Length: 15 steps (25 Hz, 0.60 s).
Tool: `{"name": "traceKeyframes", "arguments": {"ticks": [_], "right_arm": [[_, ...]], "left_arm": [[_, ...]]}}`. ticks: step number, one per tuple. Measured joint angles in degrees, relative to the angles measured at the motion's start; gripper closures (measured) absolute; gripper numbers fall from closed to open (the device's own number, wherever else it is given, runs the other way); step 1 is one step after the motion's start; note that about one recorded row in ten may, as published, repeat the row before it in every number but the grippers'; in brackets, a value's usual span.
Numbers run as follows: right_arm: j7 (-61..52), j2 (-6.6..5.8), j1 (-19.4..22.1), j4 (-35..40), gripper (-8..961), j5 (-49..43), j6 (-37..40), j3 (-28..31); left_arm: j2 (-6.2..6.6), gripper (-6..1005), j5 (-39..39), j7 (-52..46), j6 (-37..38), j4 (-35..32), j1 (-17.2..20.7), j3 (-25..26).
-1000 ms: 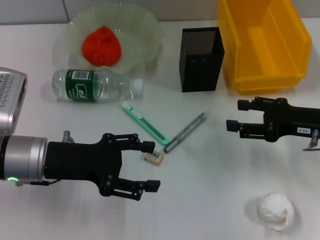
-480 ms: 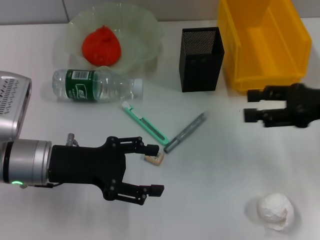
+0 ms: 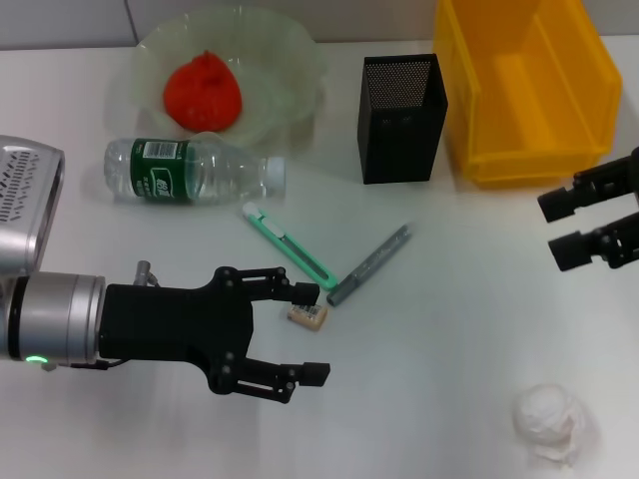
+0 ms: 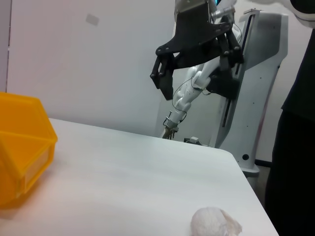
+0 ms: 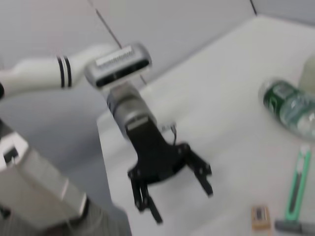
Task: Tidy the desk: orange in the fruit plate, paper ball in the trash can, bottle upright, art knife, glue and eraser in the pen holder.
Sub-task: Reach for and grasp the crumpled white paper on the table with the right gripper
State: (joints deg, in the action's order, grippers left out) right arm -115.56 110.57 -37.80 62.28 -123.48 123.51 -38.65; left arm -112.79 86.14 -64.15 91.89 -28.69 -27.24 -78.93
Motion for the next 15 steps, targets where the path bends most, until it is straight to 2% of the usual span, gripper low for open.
{"name": "traceKeyframes", "arguments": {"ticks": [3, 9, 10, 11, 14, 15], "right_arm": [[-2.0, -0.15, -2.0, 1.6, 183, -3.6, 1.2, -1.5], [-4.1, 0.15, -5.2, 2.2, 183, -8.8, 1.2, -10.6], [-4.2, 0.63, -5.8, 2.3, 183, -10.0, 1.0, -13.4], [-4.2, 0.63, -5.8, 2.3, 183, -10.0, 1.0, -13.4], [-4.2, 1.84, -6.7, 2.7, 183, -12.7, 0.6, -16.4], [-4.0, 3.02, -7.2, 3.3, 183, -14.6, 0.6, -17.6]], "left_arm": [[-0.18, 139, 0.0, -0.2, -0.1, 0.0, 0.0, 0.1], [-0.63, 139, 0.0, -0.2, -0.8, 0.0, 0.0, 0.1], [-0.8, 139, 0.0, -0.2, -1.2, 0.1, 0.0, 0.1], [-0.8, 139, 0.0, -0.2, -1.2, 0.1, 0.0, 0.1], [-0.96, 140, 0.0, -0.2, -1.4, 0.2, 0.0, 0.1], [-1.16, 140, 0.0, -0.2, -1.6, 0.2, 0.0, 0.1]]}}
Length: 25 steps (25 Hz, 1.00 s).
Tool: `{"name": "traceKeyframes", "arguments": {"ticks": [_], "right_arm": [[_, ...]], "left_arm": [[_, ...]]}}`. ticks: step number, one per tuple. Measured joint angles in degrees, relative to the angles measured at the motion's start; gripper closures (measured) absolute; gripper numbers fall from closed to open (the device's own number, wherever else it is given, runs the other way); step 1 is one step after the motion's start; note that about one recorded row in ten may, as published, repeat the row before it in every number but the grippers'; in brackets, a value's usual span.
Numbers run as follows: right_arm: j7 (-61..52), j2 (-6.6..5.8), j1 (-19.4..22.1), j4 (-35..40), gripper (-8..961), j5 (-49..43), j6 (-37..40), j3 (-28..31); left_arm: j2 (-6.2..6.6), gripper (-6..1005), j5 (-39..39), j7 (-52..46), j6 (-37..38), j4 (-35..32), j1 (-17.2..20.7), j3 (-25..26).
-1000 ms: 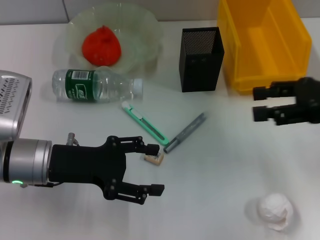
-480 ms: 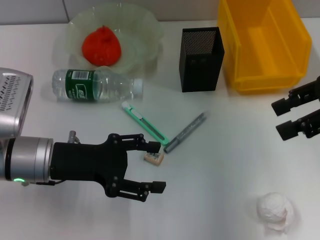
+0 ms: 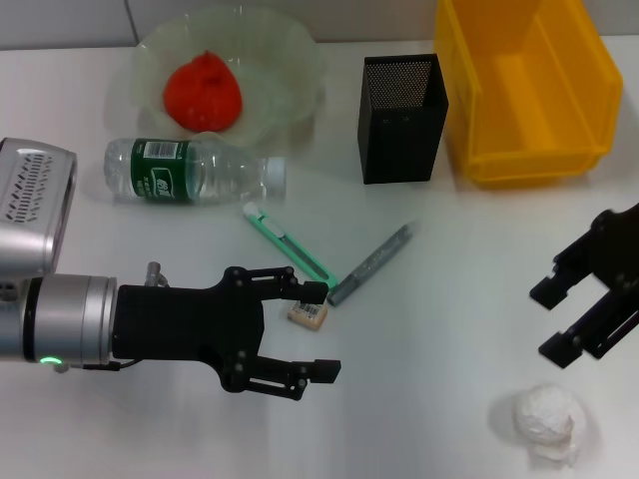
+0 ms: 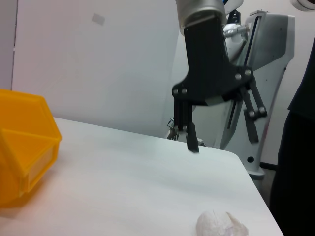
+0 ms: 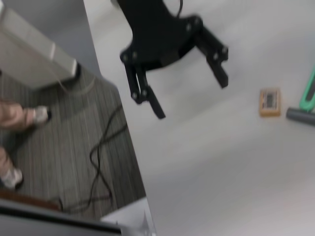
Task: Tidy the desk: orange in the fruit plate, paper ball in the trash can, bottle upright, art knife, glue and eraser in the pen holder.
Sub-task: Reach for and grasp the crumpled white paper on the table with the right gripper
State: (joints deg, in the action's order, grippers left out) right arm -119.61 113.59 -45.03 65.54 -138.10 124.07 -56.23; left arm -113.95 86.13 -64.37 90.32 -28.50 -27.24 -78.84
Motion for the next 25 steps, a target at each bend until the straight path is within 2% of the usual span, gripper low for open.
{"name": "traceKeyframes", "arguments": {"ticks": [1, 4, 5, 6, 10, 12, 15, 25], "right_arm": [[0.0, 0.0, 0.0, 0.0, 183, 0.0, 0.0, 0.0], [0.4, 2.12, -0.2, 1.9, 183, -3.3, -0.7, -2.6], [0.4, 3.38, -0.2, 2.7, 183, -5.9, -1.5, -4.5], [0.4, 3.38, -0.2, 2.7, 183, -5.9, -1.5, -4.5], [0.4, 5.23, -0.2, 3.1, 183, -10.8, -4.4, -8.9], [0.4, 5.31, -0.1, 2.8, 182, -11.1, -5.1, -9.9], [-0.1, 5.37, 0.3, 1.6, 182, -11.4, -7.1, -14.5], [0.1, 5.49, 0.3, -4.2, 182, -14.2, -10.9, -18.3]], "left_arm": [[-0.04, 140, 0.0, 0.0, -0.1, 0.0, 0.0, 0.0], [-0.22, 140, 0.0, 0.0, -0.2, 0.0, 0.0, 0.0], [-0.23, 140, -0.1, 0.0, -0.2, 0.0, 0.0, 0.0], [-0.24, 140, -0.1, 0.0, -0.3, 0.0, 0.0, 0.0], [-0.24, 140, -0.3, 0.0, -0.4, 0.0, 0.0, 0.1], [-0.31, 140, -0.3, 0.1, -0.6, 0.0, -0.1, 0.4], [-0.39, 140, -0.3, 0.1, -0.8, 0.1, -0.1, 0.5], [-0.66, 139, -0.4, -0.1, -1.3, 0.2, -0.4, 1.2]]}}
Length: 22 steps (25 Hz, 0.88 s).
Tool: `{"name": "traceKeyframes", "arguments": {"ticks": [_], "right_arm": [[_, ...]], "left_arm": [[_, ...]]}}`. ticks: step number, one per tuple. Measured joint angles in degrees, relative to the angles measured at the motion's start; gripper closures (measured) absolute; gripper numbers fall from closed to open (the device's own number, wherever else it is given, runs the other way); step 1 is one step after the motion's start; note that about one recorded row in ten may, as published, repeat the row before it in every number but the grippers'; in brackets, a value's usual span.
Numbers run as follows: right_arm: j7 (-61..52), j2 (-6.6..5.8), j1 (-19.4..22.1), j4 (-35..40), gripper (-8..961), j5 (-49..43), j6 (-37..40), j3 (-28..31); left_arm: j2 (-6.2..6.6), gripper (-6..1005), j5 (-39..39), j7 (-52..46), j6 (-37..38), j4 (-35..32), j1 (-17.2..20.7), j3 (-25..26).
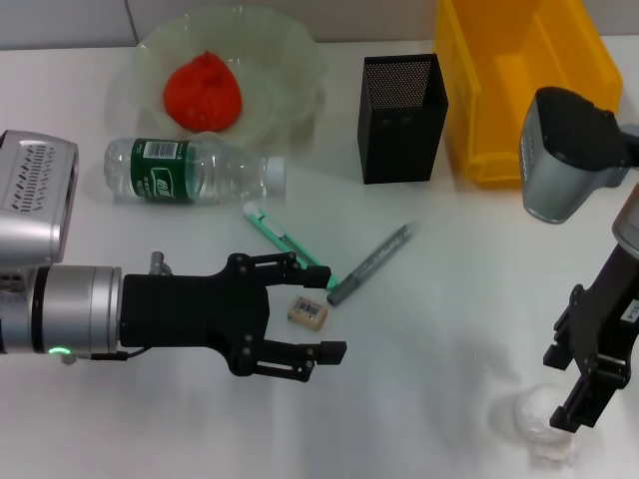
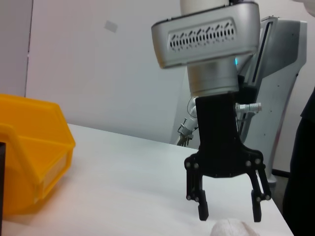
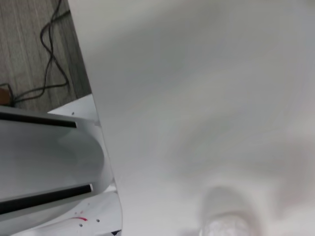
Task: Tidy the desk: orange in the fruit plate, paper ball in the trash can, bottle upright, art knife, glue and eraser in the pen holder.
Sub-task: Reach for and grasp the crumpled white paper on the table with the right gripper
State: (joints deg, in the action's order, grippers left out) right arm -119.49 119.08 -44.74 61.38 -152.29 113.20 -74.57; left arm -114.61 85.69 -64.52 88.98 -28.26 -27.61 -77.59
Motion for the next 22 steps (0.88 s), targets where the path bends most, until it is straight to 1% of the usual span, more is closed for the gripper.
{"name": "traceKeyframes", "arguments": {"ticks": [7, 22], "right_arm": [[0.1, 0.21, 0.4, -1.6, 182, 0.2, -2.3, -3.1], [0.5, 0.45, 0.4, -3.6, 183, 1.4, -4.8, -5.9]], "left_arm": [[-0.2, 139, 0.0, 0.0, -0.2, 0.0, 0.0, 0.0], [-0.43, 140, 0.0, 0.0, -1.0, 0.1, -0.1, 0.1]]}}
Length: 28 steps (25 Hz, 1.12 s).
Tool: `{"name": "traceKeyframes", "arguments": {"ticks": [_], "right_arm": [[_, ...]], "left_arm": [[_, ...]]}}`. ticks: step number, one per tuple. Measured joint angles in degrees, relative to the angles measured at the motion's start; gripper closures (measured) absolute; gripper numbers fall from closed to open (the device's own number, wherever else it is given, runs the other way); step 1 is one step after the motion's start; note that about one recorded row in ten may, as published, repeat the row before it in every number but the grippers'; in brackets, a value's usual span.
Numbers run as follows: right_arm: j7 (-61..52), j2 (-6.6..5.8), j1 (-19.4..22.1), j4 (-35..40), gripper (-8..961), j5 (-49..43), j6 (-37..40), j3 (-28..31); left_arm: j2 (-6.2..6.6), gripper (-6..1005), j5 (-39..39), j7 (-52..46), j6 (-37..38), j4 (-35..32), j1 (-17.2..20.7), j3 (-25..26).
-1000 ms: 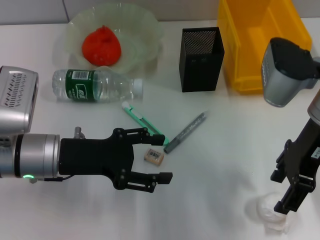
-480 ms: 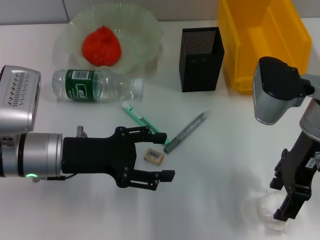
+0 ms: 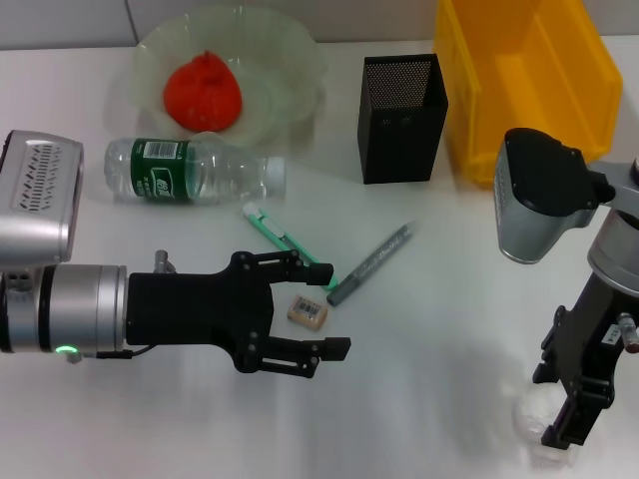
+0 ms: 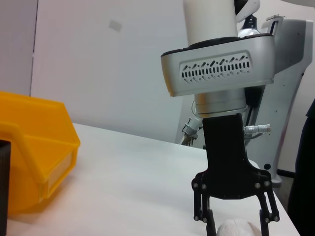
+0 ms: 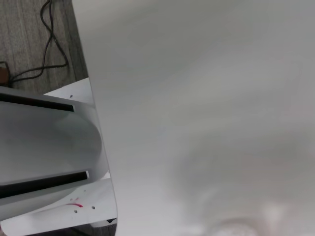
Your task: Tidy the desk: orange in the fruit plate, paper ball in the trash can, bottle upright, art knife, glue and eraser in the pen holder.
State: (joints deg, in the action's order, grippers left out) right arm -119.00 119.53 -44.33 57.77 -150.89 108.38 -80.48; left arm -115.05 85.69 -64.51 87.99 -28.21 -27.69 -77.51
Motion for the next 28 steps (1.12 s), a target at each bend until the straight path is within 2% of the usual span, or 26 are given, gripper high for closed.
{"name": "traceKeyframes", "arguments": {"ticks": [5, 10, 13, 19, 22, 23, 24, 28], "right_arm": [[0.0, 0.0, 0.0, -0.5, 183, 0.3, -0.6, -0.7], [-0.1, -0.03, -0.5, -2.2, 232, 0.1, -1.5, -0.8], [-0.2, -0.05, -0.4, -1.5, 452, 0.2, -0.9, -0.3], [-0.3, -0.29, -0.3, 0.6, 465, 0.4, 0.6, 1.3], [0.6, -0.36, -0.3, 2.5, 465, 0.4, 2.4, 5.1], [1.8, -0.42, -0.4, 3.7, 465, 0.4, 3.9, 8.7], [1.8, -0.42, -0.4, 3.7, 465, 0.4, 3.9, 8.7], [5.4, -0.47, -0.6, 5.6, 465, 0.8, 6.3, 17.9]], "left_arm": [[-0.1, 140, 0.0, 0.2, -0.3, 0.0, 0.1, 0.0], [-0.21, 140, 0.2, 0.4, -0.6, 0.0, 0.1, 0.0], [-0.25, 139, 0.3, 0.4, -0.7, 0.0, 0.1, 0.0], [-0.29, 139, 0.4, 0.4, -0.7, 0.0, 0.1, 0.0], [-0.29, 139, 0.4, 0.4, -0.7, 0.0, 0.1, 0.0], [-0.28, 139, 0.4, 0.4, -0.7, 0.0, 0.2, 0.0], [-0.28, 140, 0.4, 0.4, -0.7, 0.0, 0.2, 0.0], [-0.26, 140, 0.3, 0.4, -0.6, 0.0, 0.4, 0.0]]}}
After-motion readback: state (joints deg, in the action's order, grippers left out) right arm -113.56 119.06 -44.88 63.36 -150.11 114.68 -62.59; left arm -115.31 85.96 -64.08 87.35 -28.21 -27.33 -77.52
